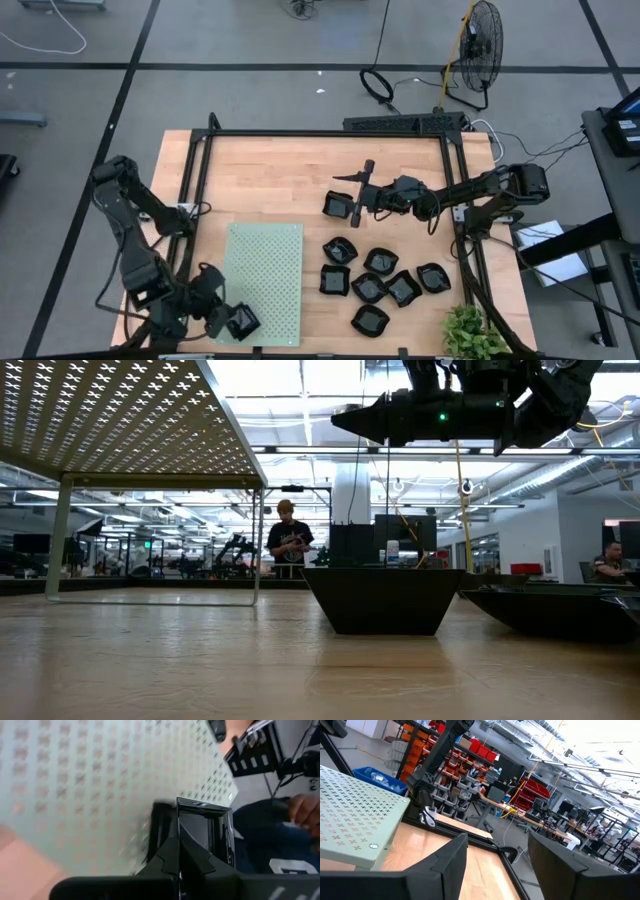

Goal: Pick & Place Mini shaped plates
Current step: Stack the square plate on top of the other square plates on the shelf

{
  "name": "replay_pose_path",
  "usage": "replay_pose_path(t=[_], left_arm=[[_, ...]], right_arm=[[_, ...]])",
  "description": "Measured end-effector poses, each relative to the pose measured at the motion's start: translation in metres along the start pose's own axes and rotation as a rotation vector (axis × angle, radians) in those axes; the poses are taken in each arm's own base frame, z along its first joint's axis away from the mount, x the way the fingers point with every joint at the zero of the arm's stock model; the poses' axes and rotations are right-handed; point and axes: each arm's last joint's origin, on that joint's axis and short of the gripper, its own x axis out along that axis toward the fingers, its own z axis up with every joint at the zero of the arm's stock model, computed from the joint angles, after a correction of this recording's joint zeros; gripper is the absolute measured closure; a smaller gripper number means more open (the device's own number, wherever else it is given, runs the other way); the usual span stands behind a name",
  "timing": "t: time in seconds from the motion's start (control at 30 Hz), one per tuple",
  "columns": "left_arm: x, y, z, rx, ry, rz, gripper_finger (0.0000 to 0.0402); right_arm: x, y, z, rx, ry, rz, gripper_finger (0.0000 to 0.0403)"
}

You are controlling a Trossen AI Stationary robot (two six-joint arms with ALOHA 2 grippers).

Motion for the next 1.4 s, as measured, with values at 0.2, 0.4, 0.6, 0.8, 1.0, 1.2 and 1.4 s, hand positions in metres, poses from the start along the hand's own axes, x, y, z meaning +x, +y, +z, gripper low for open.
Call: replay_pose_path(t=[0.2, 0.4, 0.6, 0.8, 1.0, 1.2, 1.4], left_arm=[[-0.002, 0.006, -0.003, -0.018, -0.035, 0.027, 0.0396], [-0.002, 0.005, -0.003, -0.006, -0.033, 0.026, 0.0394], [-0.002, 0.005, -0.003, 0.019, -0.024, 0.029, 0.0391], [-0.002, 0.005, -0.003, 0.05, -0.024, 0.029, 0.0353], [-0.002, 0.005, -0.003, 0.064, -0.024, 0.029, 0.0295], [-0.002, -0.001, -0.003, 0.178, -0.065, -0.038, 0.026], [-0.003, -0.008, -0.005, 0.244, -0.08, -0.107, 0.0252]], right_arm=[[0.0, 0.0, 0.0, -0.002, 0.0, 0.0, 0.0207], [0.0, 0.0, 0.0, -0.002, 0.0, 0.0, 0.0207], [0.0, 0.0, 0.0, -0.002, 0.0, 0.0, 0.0207], [0.0, 0.0, 0.0, -0.001, 0.001, 0.0, 0.0207], [0.0, 0.0, 0.0, 0.003, 0.003, 0.002, 0.0207], [0.0, 0.0, 0.0, 0.004, 0.003, 0.002, 0.0207], [0.0, 0.0, -0.001, 0.017, 0.007, 0.004, 0.0206]])
